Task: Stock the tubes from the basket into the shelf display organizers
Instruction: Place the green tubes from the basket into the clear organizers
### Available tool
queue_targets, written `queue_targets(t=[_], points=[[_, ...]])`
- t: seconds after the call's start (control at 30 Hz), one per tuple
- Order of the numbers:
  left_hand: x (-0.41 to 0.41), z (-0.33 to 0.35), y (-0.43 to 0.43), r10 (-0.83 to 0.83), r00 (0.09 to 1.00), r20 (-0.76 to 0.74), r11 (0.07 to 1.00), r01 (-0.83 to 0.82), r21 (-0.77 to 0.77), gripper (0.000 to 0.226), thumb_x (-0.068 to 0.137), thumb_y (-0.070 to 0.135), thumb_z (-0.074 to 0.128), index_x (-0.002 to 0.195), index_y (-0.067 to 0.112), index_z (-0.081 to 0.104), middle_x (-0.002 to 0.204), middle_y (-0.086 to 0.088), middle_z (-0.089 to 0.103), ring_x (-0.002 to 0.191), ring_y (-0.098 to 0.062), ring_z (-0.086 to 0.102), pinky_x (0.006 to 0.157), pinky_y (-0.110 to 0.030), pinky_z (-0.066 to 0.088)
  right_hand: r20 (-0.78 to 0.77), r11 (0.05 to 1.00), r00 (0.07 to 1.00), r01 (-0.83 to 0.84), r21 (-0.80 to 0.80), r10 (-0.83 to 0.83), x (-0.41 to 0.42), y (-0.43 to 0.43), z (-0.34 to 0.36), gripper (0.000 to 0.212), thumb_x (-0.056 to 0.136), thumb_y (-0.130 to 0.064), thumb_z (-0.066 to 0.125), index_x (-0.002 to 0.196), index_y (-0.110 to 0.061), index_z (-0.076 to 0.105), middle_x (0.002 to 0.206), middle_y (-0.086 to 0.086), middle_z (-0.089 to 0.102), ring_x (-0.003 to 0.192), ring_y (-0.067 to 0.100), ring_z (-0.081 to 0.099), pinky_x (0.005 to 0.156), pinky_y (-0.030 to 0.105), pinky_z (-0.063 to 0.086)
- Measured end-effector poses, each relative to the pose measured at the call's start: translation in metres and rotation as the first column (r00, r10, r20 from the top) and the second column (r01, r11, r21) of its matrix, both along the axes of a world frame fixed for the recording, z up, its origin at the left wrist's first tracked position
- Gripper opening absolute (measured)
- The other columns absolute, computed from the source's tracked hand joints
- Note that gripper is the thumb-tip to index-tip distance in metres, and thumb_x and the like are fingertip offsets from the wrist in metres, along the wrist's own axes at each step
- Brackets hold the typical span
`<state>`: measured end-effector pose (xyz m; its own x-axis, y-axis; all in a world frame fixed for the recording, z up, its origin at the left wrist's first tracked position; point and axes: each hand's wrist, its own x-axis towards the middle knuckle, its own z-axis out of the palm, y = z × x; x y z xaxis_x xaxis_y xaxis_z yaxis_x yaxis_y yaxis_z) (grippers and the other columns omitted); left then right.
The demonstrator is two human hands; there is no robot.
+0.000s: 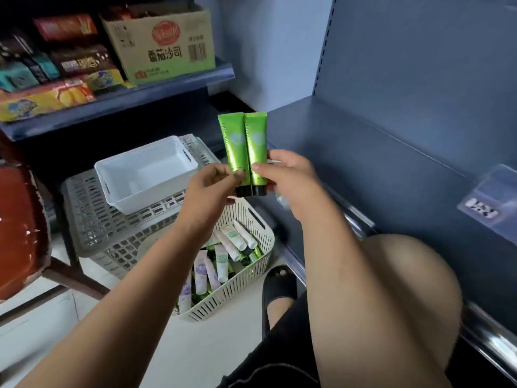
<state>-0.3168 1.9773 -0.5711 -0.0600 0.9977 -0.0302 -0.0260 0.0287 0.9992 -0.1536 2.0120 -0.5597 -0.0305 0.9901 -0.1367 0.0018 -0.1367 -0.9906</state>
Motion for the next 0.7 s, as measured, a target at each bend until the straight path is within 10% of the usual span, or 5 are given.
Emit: queue_targets(t=[0.3,0.7], points=[[0.121,0.060,-0.008,-0.262,0.959,0.110,0.941,0.228,0.251,0.007,0.092,0.014,0.073,0.095,0.016,0.068,0.081,-0.001,0.068,0.077,-0.019,0.059,0.074,-0.031,0.050,-0.021,0.851,0.887,0.449,0.271,-0.461,0.133,-0.089,0.081,0.021,0.085,-0.006,0.078,0.091,-0.024,0.068,0.087,-0.006,0.074,0.079,0.007,0.069,0.070,0.025,0.054],[0.320,0.093,-0.105,-0.703,0.711,0.019,0.676,0.660,0.327,0.008,0.092,0.012,0.073,0.097,0.016,0.069,0.085,0.000,0.071,0.077,-0.010,0.061,0.072,-0.026,0.051,0.104,0.547,0.553,0.745,0.382,-0.826,0.288,-0.266,0.097,0.020,0.082,-0.008,0.081,0.095,-0.021,0.074,0.085,-0.006,0.075,0.084,0.010,0.071,0.085,0.036,0.061]])
